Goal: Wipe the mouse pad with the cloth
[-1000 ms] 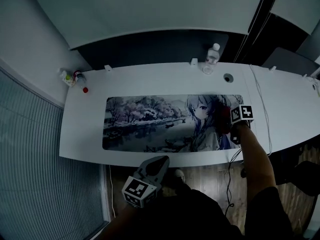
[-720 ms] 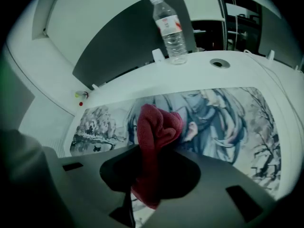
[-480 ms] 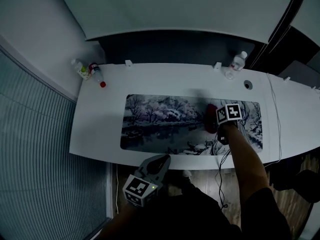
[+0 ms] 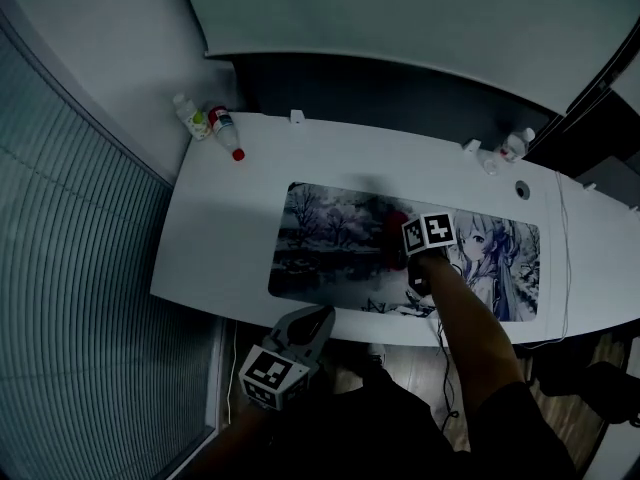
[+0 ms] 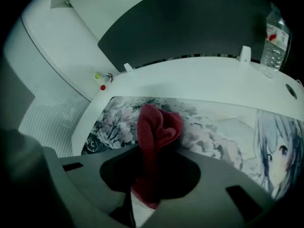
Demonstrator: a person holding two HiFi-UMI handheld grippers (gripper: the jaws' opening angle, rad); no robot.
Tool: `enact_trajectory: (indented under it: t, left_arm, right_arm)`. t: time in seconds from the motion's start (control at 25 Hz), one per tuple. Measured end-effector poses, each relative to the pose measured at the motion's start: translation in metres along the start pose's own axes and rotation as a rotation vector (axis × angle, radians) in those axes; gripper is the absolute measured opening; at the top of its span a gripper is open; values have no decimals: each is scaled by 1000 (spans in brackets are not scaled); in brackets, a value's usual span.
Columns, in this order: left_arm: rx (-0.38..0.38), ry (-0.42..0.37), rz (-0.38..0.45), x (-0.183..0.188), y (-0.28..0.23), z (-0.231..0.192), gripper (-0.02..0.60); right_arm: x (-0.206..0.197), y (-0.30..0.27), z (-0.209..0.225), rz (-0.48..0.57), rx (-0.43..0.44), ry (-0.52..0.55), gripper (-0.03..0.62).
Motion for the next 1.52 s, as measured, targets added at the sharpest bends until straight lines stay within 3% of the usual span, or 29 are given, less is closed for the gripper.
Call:
enact_trajectory:
  t: [0.68, 1.52]
  left_arm:
    - [-6, 16, -30, -13, 38, -72, 5]
    - [-95, -49, -45, 5, 41, -105, 5]
  right_arm:
    - [37, -78, -156, -1, 99, 118, 107]
    - [37, -76, -165, 53, 116, 36, 107]
Point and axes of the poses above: the fingertips, and each gripper's own axes: y backward along the fingers, z to its right, x out of its top, the point moved 6 cm from there along y, backward along the fingers, and after that the axes turned 14 degrees about -z, right-handed, at the moved point
